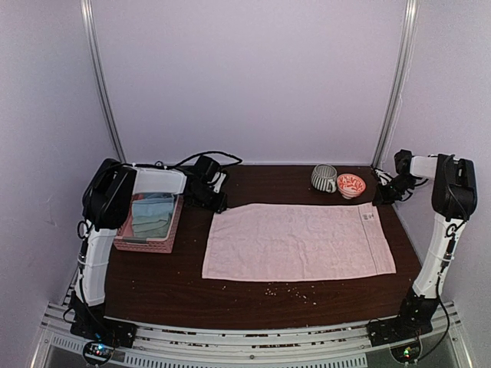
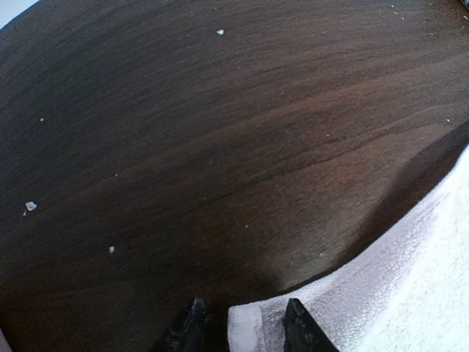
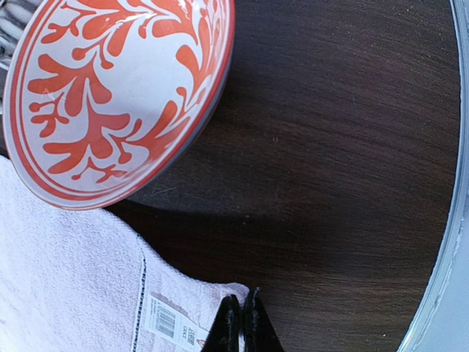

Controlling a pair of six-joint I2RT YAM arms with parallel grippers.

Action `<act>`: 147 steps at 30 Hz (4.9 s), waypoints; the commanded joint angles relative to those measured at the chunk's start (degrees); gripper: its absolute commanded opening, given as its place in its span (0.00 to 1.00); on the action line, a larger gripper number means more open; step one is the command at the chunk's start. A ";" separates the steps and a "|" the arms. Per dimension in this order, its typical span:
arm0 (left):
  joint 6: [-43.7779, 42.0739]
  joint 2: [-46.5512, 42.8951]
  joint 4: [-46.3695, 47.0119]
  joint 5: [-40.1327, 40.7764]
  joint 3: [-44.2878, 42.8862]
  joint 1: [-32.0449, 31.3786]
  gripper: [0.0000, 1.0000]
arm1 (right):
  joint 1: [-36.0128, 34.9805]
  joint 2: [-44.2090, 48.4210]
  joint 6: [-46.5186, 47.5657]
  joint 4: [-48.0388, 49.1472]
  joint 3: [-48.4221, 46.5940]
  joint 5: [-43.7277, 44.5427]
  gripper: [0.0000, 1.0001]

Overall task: Roll the towels
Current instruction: Fold the towel at the center of the board.

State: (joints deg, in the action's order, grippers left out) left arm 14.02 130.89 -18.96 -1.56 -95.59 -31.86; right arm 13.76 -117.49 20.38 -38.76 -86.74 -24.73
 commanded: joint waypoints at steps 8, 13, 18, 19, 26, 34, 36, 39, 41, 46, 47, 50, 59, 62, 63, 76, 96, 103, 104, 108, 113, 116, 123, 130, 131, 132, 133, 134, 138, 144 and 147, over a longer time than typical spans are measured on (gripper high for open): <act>1.63 2.48 -8.04 5.62 0.09 -0.24 0.20 | -0.57 -0.91 -0.06 -0.42 -0.10 -0.95 0.00; 3.26 2.04 -5.85 2.01 -0.41 0.23 0.00 | -0.58 -0.94 0.00 -0.65 -0.31 -1.01 0.00; 3.60 -4.54 -1.74 3.56 1.78 0.32 0.00 | -0.34 -0.03 -0.07 -1.10 -1.88 -2.19 0.00; 3.36 -6.33 -0.49 3.88 2.70 0.34 0.00 | -0.19 -0.07 -0.03 -1.46 -2.66 -2.85 0.00; 2.55 -17.44 7.12 4.96 10.18 0.57 0.00 | 1.97 0.55 0.22 -2.67 -6.55 -9.41 0.00; 3.61 -24.04 10.43 0.50 17.66 0.58 0.00 | 3.13 4.91 4.64 -2.20 -1.62 -13.42 0.00; 3.94 -25.44 10.60 -0.15 19.53 0.55 0.00 | 3.88 6.04 6.16 -2.60 -0.11 -15.43 0.00; 4.34 -27.89 10.51 -0.95 22.95 0.49 0.00 | 4.69 8.08 9.21 -4.96 2.12 -18.76 0.00; 4.39 -29.20 9.91 -1.04 24.74 0.49 0.00 | 4.65 10.01 11.39 -6.78 5.08 -19.74 0.00; 4.38 -31.69 8.81 -3.23 28.85 0.49 0.00 | 4.70 14.15 19.53 -11.45 11.62 -19.79 0.00; 4.35 -32.12 8.32 -4.09 29.56 0.49 0.00 | 4.70 15.12 20.84 -11.79 12.80 -19.21 0.00; 3.82 -33.37 7.09 -7.24 31.63 0.56 0.00 | 4.70 17.79 23.32 -12.27 15.97 -17.55 0.00; 1.77 -36.86 2.61 -8.81 36.13 0.47 0.00 | 6.79 20.85 27.61 -15.10 18.83 -14.54 0.00; 0.32 -37.83 1.06 -9.75 36.30 0.40 0.00 | 8.29 20.95 29.02 -17.44 18.08 -16.17 0.00; -0.47 -38.27 0.75 -10.04 36.32 0.43 0.00 | 8.94 20.86 29.49 -18.25 17.64 -16.93 0.00; -6.16 -38.89 -0.80 -11.53 36.39 -0.15 0.00 | 10.94 20.06 43.34 -28.11 19.61 -21.75 0.00; -7.29 -38.35 -4.29 -14.30 38.27 -1.34 0.00 | 13.28 16.58 48.50 -27.22 22.18 -17.56 0.00; -7.46 -37.47 -5.01 -17.03 38.79 -1.58 0.00 | 14.18 16.47 51.35 -27.95 22.70 -16.77 0.00; -7.40 -37.05 -5.15 -17.04 38.91 -1.73 0.00 | 14.19 16.53 51.87 -27.85 23.33 -16.45 0.00; -7.59 -34.66 -6.12 -16.61 38.97 -2.30 0.00 | 14.19 15.47 53.72 -28.57 24.61 -14.87 0.00; -7.55 -32.11 -7.59 -15.98 38.66 -3.04 0.00 | 14.19 14.87 54.79 -28.05 26.09 -13.47 0.00; -7.19 -30.71 -8.20 -14.05 38.58 -3.12 0.00 | 14.18 14.60 57.29 -29.84 26.88 -13.42 0.00; -8.47 -30.22 -8.85 -14.41 38.76 -3.31 0.00 | 14.11 15.04 59.82 -29.92 29.75 -11.41 0.00; -10.91 -32.86 -11.83 -16.19 37.95 -4.55 0.14 | 14.94 19.16 62.96 -34.61 30.11 -10.76 0.16; -11.69 -34.43 -13.12 -16.83 37.82 -5.26 0.15 | 16.04 21.51 64.36 -37.02 29.95 -11.75 0.18; -12.18 -36.24 -14.32 -17.41 37.79 -6.05 0.17 | 17.23 24.07 65.12 -38.75 29.99 -12.92 0.19; -12.26 -38.25 -15.18 -17.56 38.03 -6.41 0.18 | 17.79 27.23 64.53 -39.01 30.44 -13.43 0.20; -11.86 -41.30 -15.50 -17.56 38.70 -6.53 0.19 | 17.88 30.03 64.52 -39.02 31.14 -13.23 0.21; -12.09 -45.97 -15.17 -14.07 39.74 -6.45 0.24 | 17.88 36.42 63.16 -36.78 32.24 -14.58 0.26; -10.38 -38.05 -11.72 -10.91 31.04 -6.30 0.28 | 17.80 30.80 54.56 -33.43 25.78 -22.83 0.30; -7.34 -34.42 -9.84 -8.58 24.70 -6.42 0.24 | 17.71 30.51 50.47 -33.48 19.95 -27.76 0.30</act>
State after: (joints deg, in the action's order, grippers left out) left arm 3.66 92.88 -32.84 -13.78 -63.99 -38.46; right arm 31.53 -87.07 77.69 -73.73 -59.86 -43.88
